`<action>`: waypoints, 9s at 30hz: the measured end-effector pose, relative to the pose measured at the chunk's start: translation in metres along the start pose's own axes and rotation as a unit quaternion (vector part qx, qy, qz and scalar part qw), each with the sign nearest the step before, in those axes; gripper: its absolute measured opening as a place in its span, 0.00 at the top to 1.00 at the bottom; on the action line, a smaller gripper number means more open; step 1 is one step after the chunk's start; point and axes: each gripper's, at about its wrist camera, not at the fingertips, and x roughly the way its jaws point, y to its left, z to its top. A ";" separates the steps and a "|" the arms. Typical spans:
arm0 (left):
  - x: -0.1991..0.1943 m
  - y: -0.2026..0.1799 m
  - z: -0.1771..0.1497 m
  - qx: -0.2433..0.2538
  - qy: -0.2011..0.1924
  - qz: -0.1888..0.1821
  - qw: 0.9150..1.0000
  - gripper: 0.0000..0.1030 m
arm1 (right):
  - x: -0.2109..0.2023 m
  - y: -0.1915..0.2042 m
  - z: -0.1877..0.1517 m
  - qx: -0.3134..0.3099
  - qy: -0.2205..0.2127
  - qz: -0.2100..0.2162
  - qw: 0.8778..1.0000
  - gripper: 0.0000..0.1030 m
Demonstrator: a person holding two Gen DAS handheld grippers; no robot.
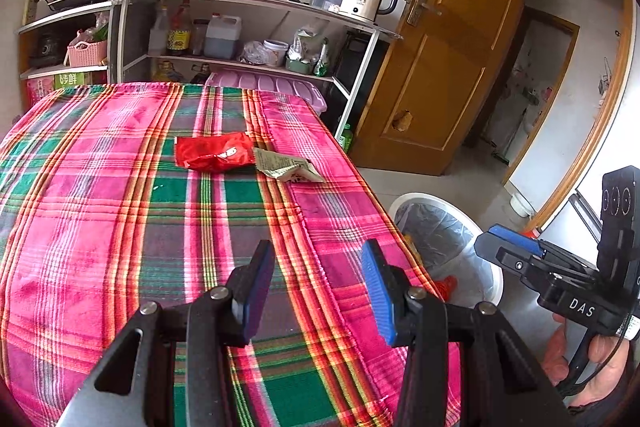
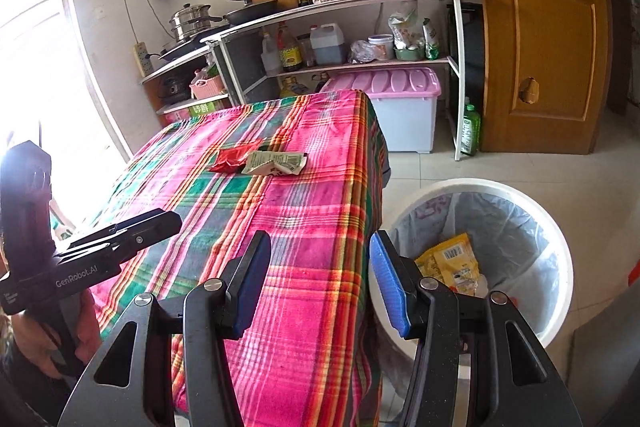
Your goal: Collect trash
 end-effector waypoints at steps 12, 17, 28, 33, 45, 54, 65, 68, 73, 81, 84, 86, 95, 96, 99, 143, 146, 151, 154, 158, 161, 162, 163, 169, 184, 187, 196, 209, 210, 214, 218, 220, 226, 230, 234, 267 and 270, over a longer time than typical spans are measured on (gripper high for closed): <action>-0.009 0.036 0.011 -0.014 -0.016 0.024 0.999 0.54 | 0.029 0.037 0.017 -0.049 0.012 0.023 0.998 0.49; -0.007 0.051 0.016 -0.023 -0.015 0.032 0.999 0.54 | 0.047 0.045 0.025 -0.067 0.021 0.027 0.997 0.49; -0.001 0.081 0.031 -0.025 -0.011 0.045 0.999 0.54 | 0.104 0.053 0.047 -0.114 0.051 0.014 0.992 0.49; 0.009 0.089 0.046 -0.010 -0.002 0.047 0.999 0.54 | 0.135 0.058 0.056 -0.141 0.071 0.013 0.987 0.49; 0.054 0.108 0.068 -0.001 0.034 0.048 0.998 0.54 | 0.199 0.057 0.064 -0.182 0.118 0.004 0.976 0.49; 0.078 0.106 0.077 0.022 0.053 0.044 0.997 0.53 | 0.205 0.059 0.066 -0.196 0.118 0.003 0.973 0.79; 0.107 0.092 0.080 0.071 0.072 0.041 0.994 0.52 | 0.182 0.046 0.066 -0.148 0.105 0.016 0.983 0.84; 0.117 0.089 0.077 0.082 0.087 0.043 0.992 0.52 | 0.175 0.042 0.065 -0.142 0.103 0.018 0.984 0.84; 0.126 0.082 0.077 0.106 0.105 0.048 0.988 0.52 | 0.170 0.036 0.065 -0.128 0.100 0.022 0.986 0.84; 0.138 0.068 0.077 0.153 0.117 0.077 0.978 0.60 | 0.165 0.023 0.063 -0.107 0.098 0.022 0.989 0.84; 0.140 0.065 0.078 0.161 0.114 0.082 0.977 0.73 | 0.162 0.020 0.062 -0.101 0.096 0.022 0.990 0.84; 0.140 0.062 0.077 0.168 0.113 0.086 0.976 0.78 | 0.160 0.018 0.062 -0.097 0.093 0.021 0.991 0.84; 0.120 0.061 0.077 0.138 0.078 0.080 0.984 0.92 | 0.137 0.012 0.058 -0.077 0.075 0.019 0.994 0.84; 0.115 0.059 0.076 0.134 0.074 0.076 0.985 0.92 | 0.133 0.011 0.057 -0.074 0.072 0.018 0.994 0.84; 0.099 0.054 0.072 0.123 0.060 0.062 0.989 0.92 | 0.121 0.007 0.054 -0.062 0.064 0.018 0.996 0.84; 0.086 -0.134 0.018 0.137 0.050 -0.103 0.984 0.92 | -0.019 -0.114 -0.011 0.078 0.008 -0.092 0.993 0.84; 0.094 -0.143 0.015 0.139 0.059 -0.109 0.982 0.92 | -0.016 -0.124 -0.014 0.088 0.011 -0.098 0.991 0.84; 0.108 -0.157 0.012 0.140 0.075 -0.119 0.980 0.92 | -0.009 -0.138 -0.020 0.101 0.021 -0.105 0.989 0.84; 0.117 -0.164 0.008 0.139 0.085 -0.121 0.979 0.92 | -0.005 -0.145 -0.023 0.107 0.027 -0.107 0.988 0.84; 0.130 -0.171 0.005 0.135 0.098 -0.123 0.978 0.92 | 0.002 -0.156 -0.027 0.115 0.037 -0.111 0.986 0.84; 0.138 -0.175 0.003 0.134 0.108 -0.122 0.978 0.91 | 0.006 -0.161 -0.030 0.121 0.046 -0.113 0.985 0.84; 0.140 -0.177 0.003 0.133 0.112 -0.124 0.977 0.91 | 0.008 -0.162 -0.031 0.122 0.048 -0.112 0.985 0.84; 0.143 -0.178 0.001 0.134 0.115 -0.124 0.976 0.91 | 0.009 -0.164 -0.033 0.124 0.051 -0.112 0.985 0.84; 0.151 -0.182 0.001 0.131 0.128 -0.122 0.976 0.91 | 0.017 -0.174 -0.038 0.136 0.066 -0.108 0.983 0.83; 0.131 -0.175 0.004 0.127 0.109 -0.120 0.979 0.91 | 0.004 -0.163 -0.036 0.132 0.054 -0.112 0.983 0.81; 0.120 -0.171 0.006 0.124 0.098 -0.119 0.980 0.87 | -0.005 -0.154 -0.032 0.130 0.041 -0.112 0.984 0.81; 0.088 -0.153 0.007 0.116 0.069 -0.113 0.984 0.80 | -0.026 -0.117 -0.023 0.113 0.009 -0.106 0.988 0.79; 0.040 -0.123 -0.001 0.120 0.031 -0.094 0.988 0.72 | -0.049 -0.062 -0.029 0.092 -0.026 -0.102 0.990 0.78; 0.036 -0.121 -0.003 0.120 0.028 -0.092 0.988 0.72 | -0.051 -0.058 -0.030 0.090 -0.028 -0.103 0.990 0.78; 0.022 -0.115 -0.009 0.123 0.018 -0.084 0.989 0.60 | -0.057 -0.044 -0.036 0.083 -0.035 -0.108 0.990 0.78; 0.008 -0.110 -0.018 0.121 0.010 -0.077 0.990 0.57 | -0.065 -0.029 -0.047 0.077 -0.037 -0.110 0.990 0.78; 0.003 -0.108 -0.023 0.122 0.007 -0.074 0.990 0.57 | -0.070 -0.021 -0.054 0.070 -0.041 -0.114 0.990 0.78; -0.013 -0.107 -0.039 0.135 0.001 -0.068 0.989 0.56 | -0.082 -0.001 -0.079 0.058 -0.041 -0.138 0.988 0.78; -0.021 -0.104 -0.049 0.135 0.001 -0.063 0.989 0.56 | -0.091 0.006 -0.094 0.054 -0.045 -0.154 0.986 0.78; -0.029 -0.102 -0.063 0.137 0.005 -0.059 0.989 0.56 | -0.098 0.013 -0.108 0.053 -0.044 -0.159 0.985 0.78; -0.049 -0.108 -0.094 0.140 0.006 -0.050 0.989 0.53 | -0.119 0.020 -0.134 0.049 -0.053 -0.194 0.978 0.76; -0.049 -0.107 -0.095 0.138 0.006 -0.047 0.989 0.52 | -0.119 0.019 -0.134 0.049 -0.052 -0.194 0.978 0.75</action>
